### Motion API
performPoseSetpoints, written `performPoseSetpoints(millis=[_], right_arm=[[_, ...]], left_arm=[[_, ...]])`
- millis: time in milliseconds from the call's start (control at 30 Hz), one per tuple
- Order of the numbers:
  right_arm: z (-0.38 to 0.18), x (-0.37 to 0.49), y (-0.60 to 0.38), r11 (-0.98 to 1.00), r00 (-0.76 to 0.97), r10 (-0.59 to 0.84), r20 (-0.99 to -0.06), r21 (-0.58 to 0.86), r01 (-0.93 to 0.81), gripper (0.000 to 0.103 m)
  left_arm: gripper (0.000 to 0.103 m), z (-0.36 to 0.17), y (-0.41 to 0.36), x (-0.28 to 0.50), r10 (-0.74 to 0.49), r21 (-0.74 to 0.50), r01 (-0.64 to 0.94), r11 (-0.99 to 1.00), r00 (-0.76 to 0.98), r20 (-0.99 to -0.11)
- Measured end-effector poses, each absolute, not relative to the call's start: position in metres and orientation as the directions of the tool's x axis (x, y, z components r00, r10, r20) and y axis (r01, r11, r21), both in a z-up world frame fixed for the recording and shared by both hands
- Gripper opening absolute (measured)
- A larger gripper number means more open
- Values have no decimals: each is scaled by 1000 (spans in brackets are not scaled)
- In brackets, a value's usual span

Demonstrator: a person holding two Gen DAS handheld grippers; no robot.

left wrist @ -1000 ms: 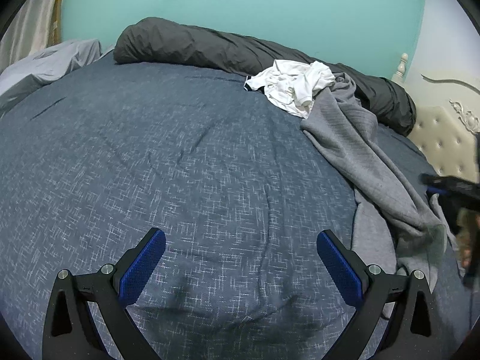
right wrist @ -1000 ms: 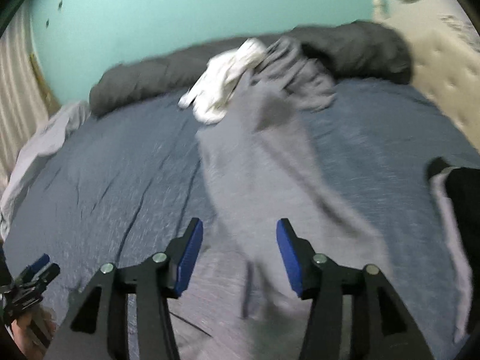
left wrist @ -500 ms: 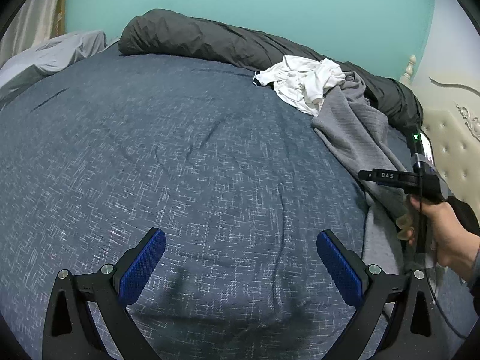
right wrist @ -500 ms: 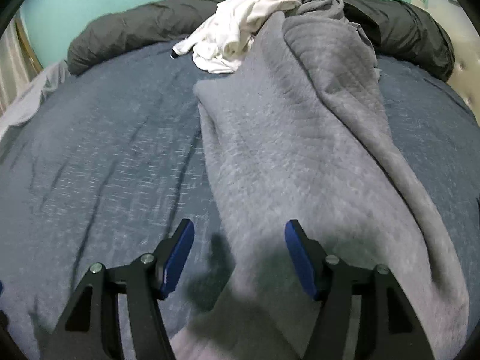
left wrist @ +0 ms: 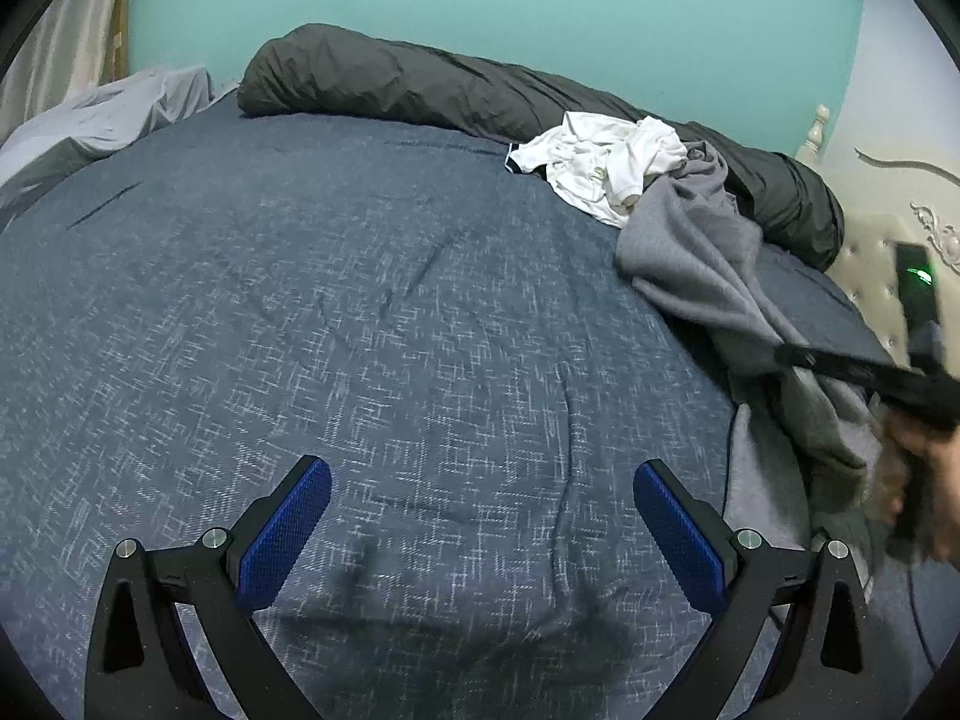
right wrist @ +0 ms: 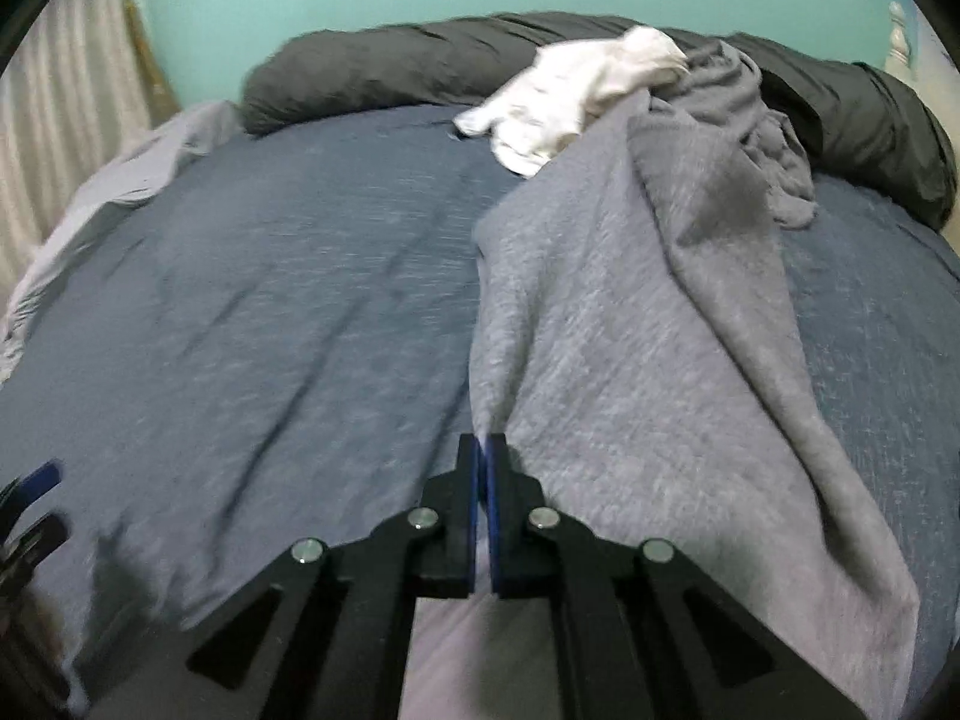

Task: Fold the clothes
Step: 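Regrip the grey sweatshirt with the right gripper and pull it out flat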

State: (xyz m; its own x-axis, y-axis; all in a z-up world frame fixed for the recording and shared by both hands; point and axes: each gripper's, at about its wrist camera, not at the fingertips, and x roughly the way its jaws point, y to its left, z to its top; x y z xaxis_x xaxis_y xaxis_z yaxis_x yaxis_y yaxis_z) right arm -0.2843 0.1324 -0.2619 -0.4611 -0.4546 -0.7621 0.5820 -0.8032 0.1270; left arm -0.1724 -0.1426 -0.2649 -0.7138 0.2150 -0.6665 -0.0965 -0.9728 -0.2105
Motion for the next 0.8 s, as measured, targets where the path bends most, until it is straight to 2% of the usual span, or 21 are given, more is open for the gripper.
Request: performPoseSetpoints(millis=[367, 533, 700, 733, 767, 800], right_arm=[[-246, -154, 201, -746, -370, -500, -783, 171, 644, 2], [-245, -145, 222, -775, -378, -478, -793, 178, 606, 2], [-228, -159, 231, -838, -461, -489, -741, 251, 485, 5], [-225, -161, 225, -837, -472, -496, -729, 257, 483, 13], [-223, -164, 217, -832, -472, -503, -724, 258, 491, 33], [-224, -168, 203, -831, -470, -497, -729, 244, 500, 45]], left_arm=[[103, -252, -172, -146, 186, -205, -68, -976, -743, -642], [103, -250, -172, -142, 199, -213, -78, -974, -744, -637], [103, -249, -167, -143, 208, -206, -97, -974, -744, -635], [103, -249, -167, -144, 208, -205, -97, -974, -743, -636], [103, -250, -167, -145, 209, -205, -97, -974, -742, -637], [103, -250, -168, -146, 209, -206, -98, -974, -741, -638]])
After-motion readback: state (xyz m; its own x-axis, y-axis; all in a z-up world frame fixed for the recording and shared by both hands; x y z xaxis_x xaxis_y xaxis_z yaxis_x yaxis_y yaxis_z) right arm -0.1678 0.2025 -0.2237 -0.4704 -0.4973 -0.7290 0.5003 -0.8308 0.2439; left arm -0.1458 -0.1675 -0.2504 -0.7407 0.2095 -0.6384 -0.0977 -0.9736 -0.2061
